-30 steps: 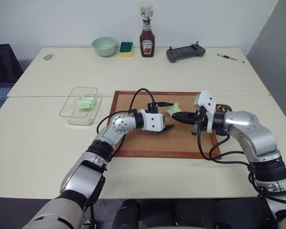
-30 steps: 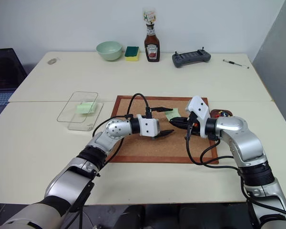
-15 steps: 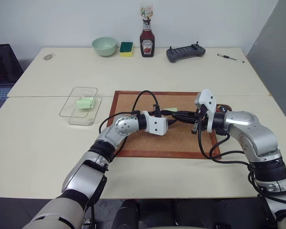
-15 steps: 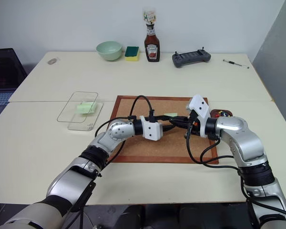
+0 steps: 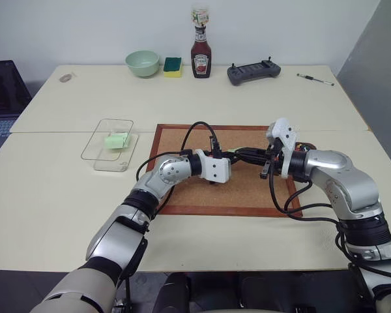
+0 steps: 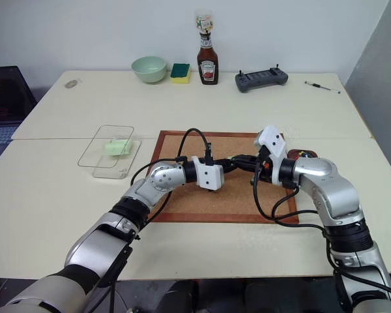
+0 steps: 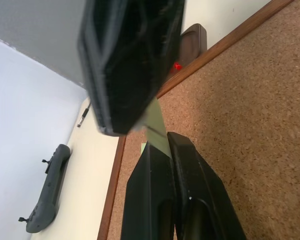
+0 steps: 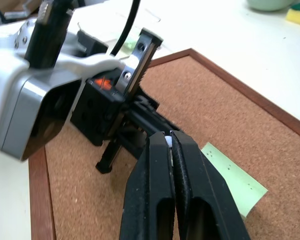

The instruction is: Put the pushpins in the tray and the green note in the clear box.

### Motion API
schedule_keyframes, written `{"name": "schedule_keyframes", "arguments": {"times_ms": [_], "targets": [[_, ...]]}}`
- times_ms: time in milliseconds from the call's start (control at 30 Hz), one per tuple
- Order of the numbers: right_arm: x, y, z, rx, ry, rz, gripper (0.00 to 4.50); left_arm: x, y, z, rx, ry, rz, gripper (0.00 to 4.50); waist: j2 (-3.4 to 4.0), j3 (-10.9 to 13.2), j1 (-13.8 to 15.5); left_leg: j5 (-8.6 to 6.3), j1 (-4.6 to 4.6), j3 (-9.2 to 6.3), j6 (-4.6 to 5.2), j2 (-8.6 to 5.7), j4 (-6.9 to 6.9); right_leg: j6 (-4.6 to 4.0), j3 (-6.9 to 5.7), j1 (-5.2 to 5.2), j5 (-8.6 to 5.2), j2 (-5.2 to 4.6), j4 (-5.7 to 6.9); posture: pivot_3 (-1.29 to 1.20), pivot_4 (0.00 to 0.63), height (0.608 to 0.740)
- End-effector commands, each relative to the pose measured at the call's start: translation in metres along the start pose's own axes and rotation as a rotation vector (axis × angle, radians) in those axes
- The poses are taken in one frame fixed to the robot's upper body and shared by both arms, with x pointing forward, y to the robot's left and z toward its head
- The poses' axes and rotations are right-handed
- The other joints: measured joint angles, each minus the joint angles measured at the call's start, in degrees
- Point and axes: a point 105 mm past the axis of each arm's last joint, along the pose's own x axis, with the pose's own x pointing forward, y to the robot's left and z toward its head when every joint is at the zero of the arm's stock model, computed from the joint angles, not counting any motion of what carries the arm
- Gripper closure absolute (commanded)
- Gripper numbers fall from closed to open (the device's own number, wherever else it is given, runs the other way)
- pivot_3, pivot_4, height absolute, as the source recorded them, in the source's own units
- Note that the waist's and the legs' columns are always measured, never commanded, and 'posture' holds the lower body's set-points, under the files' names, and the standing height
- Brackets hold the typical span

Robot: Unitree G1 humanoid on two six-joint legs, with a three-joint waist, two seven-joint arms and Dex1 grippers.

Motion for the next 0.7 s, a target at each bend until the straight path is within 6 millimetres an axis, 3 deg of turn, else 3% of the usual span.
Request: {"name": "schedule_keyframes", "arguments": {"times_ms": [33,700], "targets": [[-0.004,-0.010,0.020,0.016,-0.072,-0.050,4.50,0.004,0.007,0.009,0.061,-0.034,0.008,4.44,0.00,0.00,0.00,0.00,0.00,0.00,0.00,0.00,0.00,0.00,0.00,0.00,0.00,0.00,0.00,0.00,0.150,0.740],[-0.009,-0.034,0.033,0.084,-0.131,-0.178,4.50,0.004,0.007,0.003,0.086,0.005,0.020,4.44,0.01,-0.01,-0.12,0.00,0.00,0.00,0.00,-0.01,0.01,-0.01,0.01,-0.02,0.00,0.00,0.05,0.00,0.150,0.740]]}}
